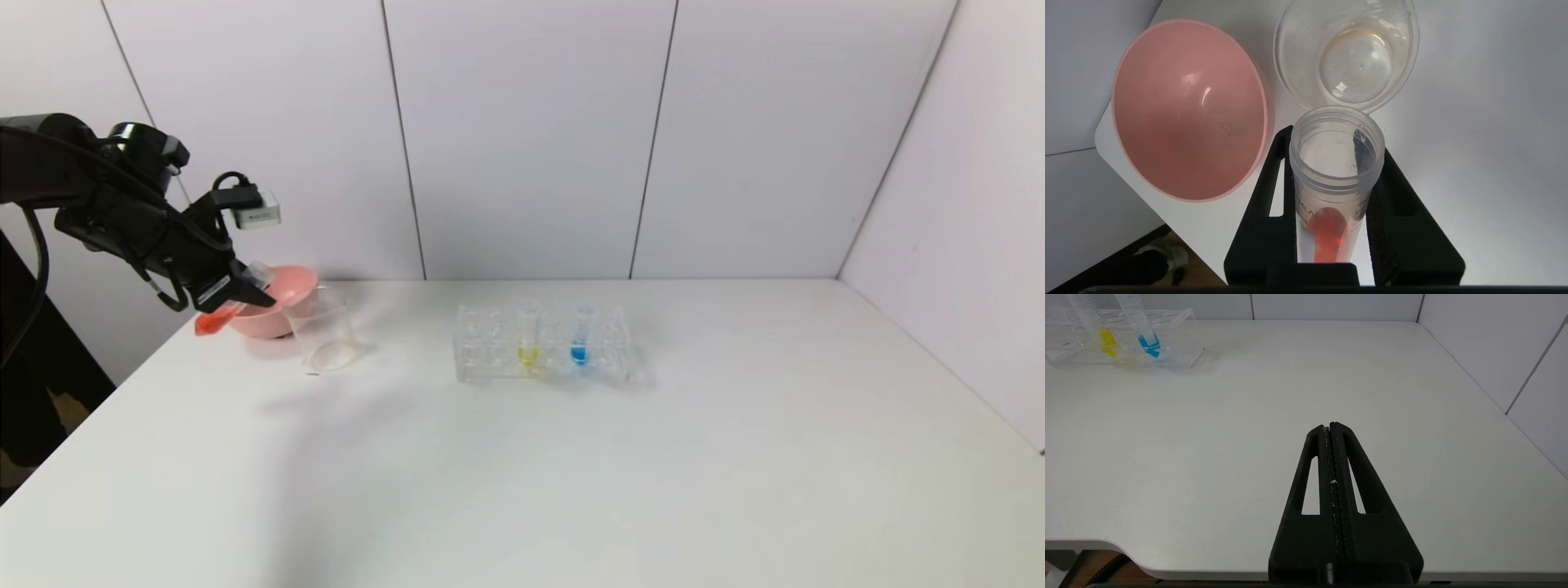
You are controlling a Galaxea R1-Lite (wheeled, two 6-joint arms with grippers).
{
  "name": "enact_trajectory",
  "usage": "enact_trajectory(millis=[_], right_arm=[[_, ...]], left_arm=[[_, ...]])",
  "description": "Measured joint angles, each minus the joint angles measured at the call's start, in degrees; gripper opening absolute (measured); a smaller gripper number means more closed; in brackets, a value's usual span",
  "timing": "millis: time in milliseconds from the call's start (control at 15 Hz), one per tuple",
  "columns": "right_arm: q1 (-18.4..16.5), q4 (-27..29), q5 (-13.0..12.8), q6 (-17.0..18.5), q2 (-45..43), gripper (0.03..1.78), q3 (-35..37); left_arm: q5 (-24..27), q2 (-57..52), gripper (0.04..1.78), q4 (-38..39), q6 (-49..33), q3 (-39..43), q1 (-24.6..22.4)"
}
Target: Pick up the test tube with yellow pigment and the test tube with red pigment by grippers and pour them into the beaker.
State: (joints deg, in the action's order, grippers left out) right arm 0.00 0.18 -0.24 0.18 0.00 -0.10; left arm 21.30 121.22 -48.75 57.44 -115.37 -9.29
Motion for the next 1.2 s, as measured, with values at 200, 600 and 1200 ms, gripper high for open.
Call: enact_trajectory(millis=[200, 600, 1200], right_arm=[[0.0, 0.0, 0.0, 0.0, 0.0, 0.11, 0.0], [0.0, 0.0, 0.0, 0.0, 0.0, 0.11, 0.0], [0.0, 0.0, 0.0, 0.0, 0.0, 0.11, 0.0]], left_arm=[[-3.1, 0.3, 0.49, 0.8, 2.3, 0.0, 0.5], [-8.2, 0.7, 0.49, 0.9, 6.2, -0.3, 2.3], [-14.3, 0.7, 0.49, 0.9, 6.5, -0.7, 4.6]])
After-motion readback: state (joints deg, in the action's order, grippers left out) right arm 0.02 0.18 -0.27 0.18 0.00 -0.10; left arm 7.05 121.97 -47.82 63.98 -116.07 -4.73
